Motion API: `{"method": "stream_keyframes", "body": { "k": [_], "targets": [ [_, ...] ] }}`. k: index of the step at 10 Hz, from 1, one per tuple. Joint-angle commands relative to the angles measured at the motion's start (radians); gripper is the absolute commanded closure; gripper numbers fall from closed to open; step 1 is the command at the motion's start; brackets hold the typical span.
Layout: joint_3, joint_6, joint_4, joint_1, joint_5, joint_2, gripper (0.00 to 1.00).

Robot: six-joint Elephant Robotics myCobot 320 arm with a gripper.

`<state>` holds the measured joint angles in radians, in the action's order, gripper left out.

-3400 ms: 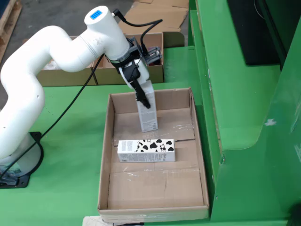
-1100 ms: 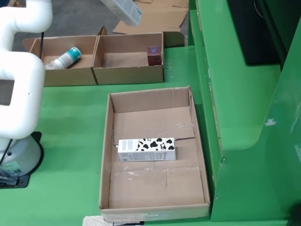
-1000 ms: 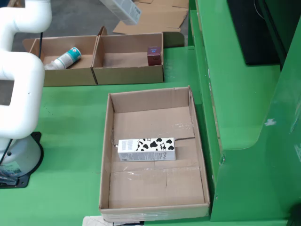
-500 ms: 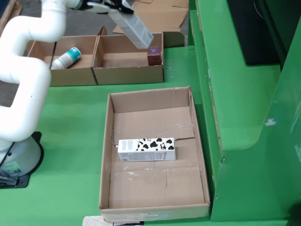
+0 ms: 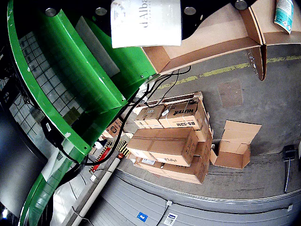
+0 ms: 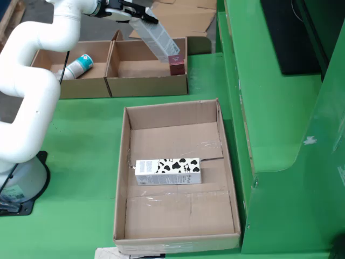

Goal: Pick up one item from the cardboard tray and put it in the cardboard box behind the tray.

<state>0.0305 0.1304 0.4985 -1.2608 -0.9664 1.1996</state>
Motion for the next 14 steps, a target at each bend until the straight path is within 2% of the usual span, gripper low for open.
{"method": "stream_keyframes", "body": {
  "k": [1, 6, 7, 10, 11, 14],
  "targets": [
    [-0.031, -0.007, 0.014, 0.002, 0.013, -0.023, 1.00],
    [-0.031, -0.040, 0.014, -0.027, 0.013, 0.004, 1.00],
    [-0.031, -0.012, 0.014, -0.034, 0.013, 0.021, 1.00],
    [-0.031, -0.109, 0.014, -0.027, 0.012, 0.139, 1.00],
    [-0.031, -0.030, 0.014, -0.027, 0.012, 0.139, 1.00],
    [-0.031, -0.049, 0.014, -0.027, 0.012, 0.139, 1.00]
  ]
}}
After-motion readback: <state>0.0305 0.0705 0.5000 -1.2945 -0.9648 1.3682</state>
